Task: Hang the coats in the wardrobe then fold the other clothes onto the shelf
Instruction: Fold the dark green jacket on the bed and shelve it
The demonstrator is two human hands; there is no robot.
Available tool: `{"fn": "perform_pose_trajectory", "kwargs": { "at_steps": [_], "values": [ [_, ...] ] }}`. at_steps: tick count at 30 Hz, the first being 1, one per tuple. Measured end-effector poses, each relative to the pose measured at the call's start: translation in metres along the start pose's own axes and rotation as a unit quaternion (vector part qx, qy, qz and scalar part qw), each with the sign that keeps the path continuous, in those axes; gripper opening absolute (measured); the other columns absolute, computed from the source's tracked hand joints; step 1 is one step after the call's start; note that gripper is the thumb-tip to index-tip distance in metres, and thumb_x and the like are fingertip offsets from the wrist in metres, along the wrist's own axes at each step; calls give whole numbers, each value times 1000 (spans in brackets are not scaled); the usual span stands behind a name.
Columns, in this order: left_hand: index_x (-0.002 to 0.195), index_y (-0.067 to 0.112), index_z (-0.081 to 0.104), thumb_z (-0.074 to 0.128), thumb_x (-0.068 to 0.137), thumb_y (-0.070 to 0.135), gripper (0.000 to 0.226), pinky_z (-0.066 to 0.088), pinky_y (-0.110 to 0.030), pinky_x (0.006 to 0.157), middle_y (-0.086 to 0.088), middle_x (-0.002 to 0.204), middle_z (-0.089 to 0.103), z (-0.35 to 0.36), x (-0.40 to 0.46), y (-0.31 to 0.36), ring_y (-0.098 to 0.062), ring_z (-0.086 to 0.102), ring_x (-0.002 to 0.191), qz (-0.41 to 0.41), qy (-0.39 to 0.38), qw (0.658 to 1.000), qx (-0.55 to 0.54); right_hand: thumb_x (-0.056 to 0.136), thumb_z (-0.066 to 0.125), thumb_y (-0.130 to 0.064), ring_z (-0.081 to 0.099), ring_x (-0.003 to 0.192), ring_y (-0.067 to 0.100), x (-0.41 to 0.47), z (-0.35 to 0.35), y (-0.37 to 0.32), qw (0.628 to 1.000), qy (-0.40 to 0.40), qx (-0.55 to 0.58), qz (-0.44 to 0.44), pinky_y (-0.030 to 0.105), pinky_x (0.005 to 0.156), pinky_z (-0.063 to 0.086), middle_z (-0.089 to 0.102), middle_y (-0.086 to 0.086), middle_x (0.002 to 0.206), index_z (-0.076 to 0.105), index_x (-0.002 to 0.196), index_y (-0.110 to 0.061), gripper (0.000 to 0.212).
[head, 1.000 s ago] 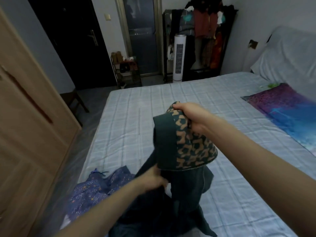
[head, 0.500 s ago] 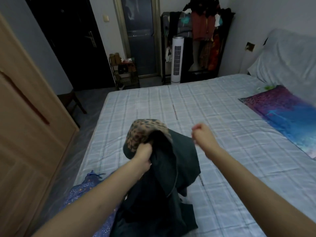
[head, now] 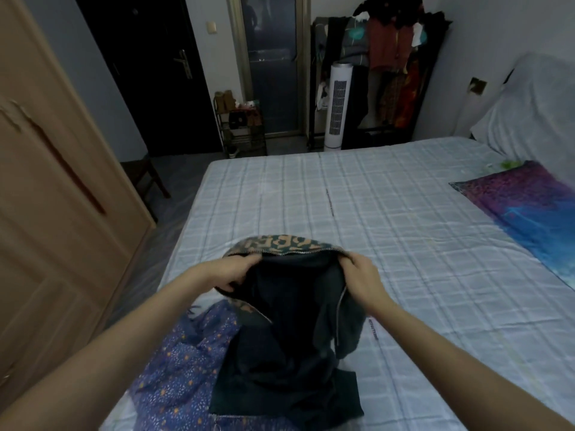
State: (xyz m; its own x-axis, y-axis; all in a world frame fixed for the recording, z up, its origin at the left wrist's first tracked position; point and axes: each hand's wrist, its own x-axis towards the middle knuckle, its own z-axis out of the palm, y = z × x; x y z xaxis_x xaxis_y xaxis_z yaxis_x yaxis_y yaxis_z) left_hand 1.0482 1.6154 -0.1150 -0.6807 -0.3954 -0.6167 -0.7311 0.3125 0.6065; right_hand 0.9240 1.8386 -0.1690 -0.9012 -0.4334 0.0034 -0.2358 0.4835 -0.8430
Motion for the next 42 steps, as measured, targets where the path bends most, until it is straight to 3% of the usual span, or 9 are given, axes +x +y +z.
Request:
{"fn": "perform_pose_trajectory", "kwargs": {
  "at_steps": [6,14,17,19,22,27,32,38,42],
  "values": [
    [147,31,25,75,66,61,100,20,-21,113,-3,155,22,39,-13,8,-14,18,144,440,143,861,213,89,63,-33,68,70,21,7,0,-51,973,-225,51,8,39,63,52,71,12,76,71,87,-4,30],
    [152,41,5,42,95,53,69,50,-38,86,6,142,51,54,-9,-3,-23,59,116,479,172,786,352,80,54,5,62,109,25,42,-41,-77,798,-592,-16,112,39,98,49,67,14,116,63,117,-8,40],
    [150,37,24,35,97,48,55,53,-37,74,7,139,52,51,-12,-1,-21,62,105,527,239,717,389,77,57,11,64,107,26,58,-36,-98,825,-507,-247,35,37,91,53,70,10,106,68,111,-10,42],
    [137,25,51,46,98,35,41,48,-30,83,3,132,54,41,-10,-1,-18,55,106,569,271,682,370,78,56,6,60,108,26,70,-19,-99,914,-198,-328,-135,34,88,50,66,8,110,65,114,-14,42],
    [110,16,65,52,98,21,19,42,-21,80,5,102,64,26,-18,-2,-8,55,93,537,252,781,198,83,64,-9,44,116,17,57,-4,-82,954,148,-112,-236,27,99,38,45,7,128,49,128,-14,47],
    [90,17,66,56,96,11,13,46,-25,75,4,85,68,3,-22,0,-7,62,81,386,185,904,-6,83,52,-8,50,78,19,-8,35,-15,993,25,98,-55,26,68,39,55,3,86,50,91,-12,9],
    [92,8,62,50,100,9,15,46,-17,72,-1,85,64,-8,-48,10,-8,61,79,335,52,927,-163,78,77,-19,53,106,15,-50,70,37,935,-342,-26,86,25,89,43,56,-3,111,51,122,-24,51],
    [90,16,65,47,102,20,21,49,-20,71,2,87,70,-28,-75,17,-11,66,83,273,62,919,-276,99,46,-21,58,111,37,-38,104,38,981,-131,-79,121,36,90,44,63,22,119,62,114,-2,29],
    [93,22,60,44,103,24,19,45,-28,79,2,90,66,-72,-80,0,-14,61,89,340,240,907,56,99,35,-10,55,112,44,-9,66,19,984,33,-61,163,42,95,41,59,31,120,60,115,9,35]
  ]
}}
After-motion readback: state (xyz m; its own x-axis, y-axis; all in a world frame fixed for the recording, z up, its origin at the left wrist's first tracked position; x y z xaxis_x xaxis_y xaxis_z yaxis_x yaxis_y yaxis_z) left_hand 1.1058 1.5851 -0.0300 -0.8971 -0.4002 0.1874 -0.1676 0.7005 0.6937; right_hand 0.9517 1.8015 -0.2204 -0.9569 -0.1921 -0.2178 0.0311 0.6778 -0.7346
